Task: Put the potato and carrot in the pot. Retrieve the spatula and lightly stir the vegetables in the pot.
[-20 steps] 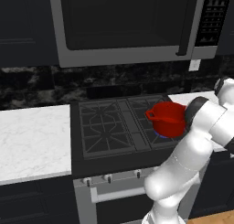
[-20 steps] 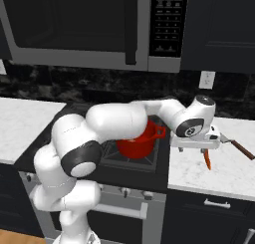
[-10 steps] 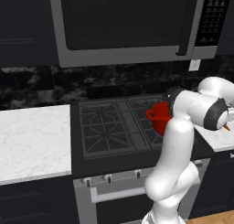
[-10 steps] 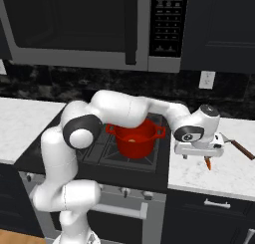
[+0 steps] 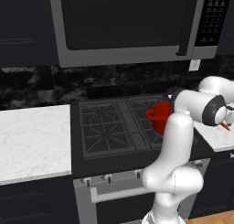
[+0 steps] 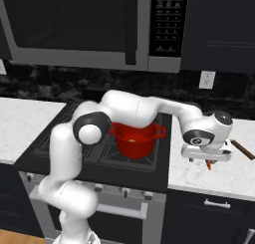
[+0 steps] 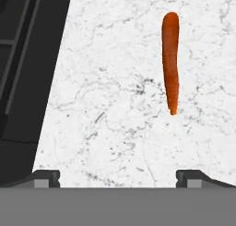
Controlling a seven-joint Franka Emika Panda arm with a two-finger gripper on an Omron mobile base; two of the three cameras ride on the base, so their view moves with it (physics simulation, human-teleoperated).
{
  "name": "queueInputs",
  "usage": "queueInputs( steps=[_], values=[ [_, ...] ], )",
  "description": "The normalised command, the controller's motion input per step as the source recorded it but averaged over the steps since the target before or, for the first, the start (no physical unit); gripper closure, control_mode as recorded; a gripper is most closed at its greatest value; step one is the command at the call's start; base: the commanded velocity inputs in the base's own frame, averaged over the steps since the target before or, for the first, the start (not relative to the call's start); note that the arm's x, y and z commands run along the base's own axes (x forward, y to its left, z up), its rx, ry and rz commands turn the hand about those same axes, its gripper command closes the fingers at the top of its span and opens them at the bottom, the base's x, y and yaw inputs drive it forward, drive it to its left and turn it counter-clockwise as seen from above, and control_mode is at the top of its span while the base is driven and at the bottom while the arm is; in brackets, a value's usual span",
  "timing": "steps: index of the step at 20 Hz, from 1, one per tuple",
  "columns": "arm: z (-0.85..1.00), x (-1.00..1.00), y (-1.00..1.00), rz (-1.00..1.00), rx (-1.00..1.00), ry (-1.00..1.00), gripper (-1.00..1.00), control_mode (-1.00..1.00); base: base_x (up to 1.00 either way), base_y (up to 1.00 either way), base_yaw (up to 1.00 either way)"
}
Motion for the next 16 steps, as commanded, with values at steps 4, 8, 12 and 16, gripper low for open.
queueInputs(
  steps=[4,8,12,16],
  values=[
    [-0.10,0.00,0.00,0.00,0.00,-0.05,-1.00,-1.00,0.00,0.00,0.00],
    [-0.40,0.10,0.12,0.00,0.00,-0.11,-1.00,-1.00,0.00,0.00,0.00],
    [-0.34,0.34,0.06,-0.01,0.00,-0.02,-1.00,-1.00,0.00,0.00,0.00],
    [-0.16,0.43,-0.03,0.00,0.00,0.00,-1.00,-1.00,0.00,0.00,0.00]
  ],
)
